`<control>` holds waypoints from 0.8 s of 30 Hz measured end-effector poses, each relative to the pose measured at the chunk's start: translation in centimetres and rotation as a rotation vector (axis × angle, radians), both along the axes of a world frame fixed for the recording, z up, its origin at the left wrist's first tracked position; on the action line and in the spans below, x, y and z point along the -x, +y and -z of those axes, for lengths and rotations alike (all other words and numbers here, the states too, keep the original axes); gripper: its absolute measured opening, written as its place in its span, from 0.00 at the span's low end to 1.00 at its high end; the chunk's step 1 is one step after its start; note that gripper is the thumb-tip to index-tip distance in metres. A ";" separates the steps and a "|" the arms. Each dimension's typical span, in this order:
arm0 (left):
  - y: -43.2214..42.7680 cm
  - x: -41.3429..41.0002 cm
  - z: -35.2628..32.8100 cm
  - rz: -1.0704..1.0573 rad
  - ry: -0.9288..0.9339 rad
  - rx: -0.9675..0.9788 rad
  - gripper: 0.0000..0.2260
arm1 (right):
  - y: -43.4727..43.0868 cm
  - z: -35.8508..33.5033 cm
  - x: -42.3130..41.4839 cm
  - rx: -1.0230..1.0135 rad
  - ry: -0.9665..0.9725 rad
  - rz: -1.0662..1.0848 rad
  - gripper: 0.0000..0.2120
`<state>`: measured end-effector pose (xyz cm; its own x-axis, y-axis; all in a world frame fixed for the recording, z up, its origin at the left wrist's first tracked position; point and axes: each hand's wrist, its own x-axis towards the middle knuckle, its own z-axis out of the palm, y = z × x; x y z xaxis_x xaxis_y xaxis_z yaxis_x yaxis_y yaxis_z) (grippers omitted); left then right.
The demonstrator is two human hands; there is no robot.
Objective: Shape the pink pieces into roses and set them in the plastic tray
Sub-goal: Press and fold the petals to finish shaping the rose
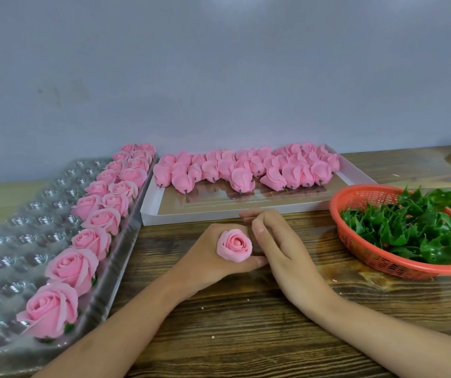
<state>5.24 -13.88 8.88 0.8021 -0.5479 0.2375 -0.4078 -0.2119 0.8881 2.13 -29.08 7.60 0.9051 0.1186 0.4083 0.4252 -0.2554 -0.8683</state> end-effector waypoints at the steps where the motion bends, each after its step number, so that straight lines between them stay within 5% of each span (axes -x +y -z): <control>1: 0.0 0.0 0.0 -0.007 0.002 -0.002 0.07 | 0.1 -0.1 0.0 0.012 -0.028 -0.010 0.19; 17: 0.0 0.1 0.1 -0.016 0.000 -0.024 0.07 | 0.2 0.1 0.1 0.159 -0.118 0.057 0.15; 24: 0.1 0.1 -0.2 -0.015 -0.008 -0.054 0.16 | 0.2 0.1 0.0 0.262 -0.090 0.087 0.10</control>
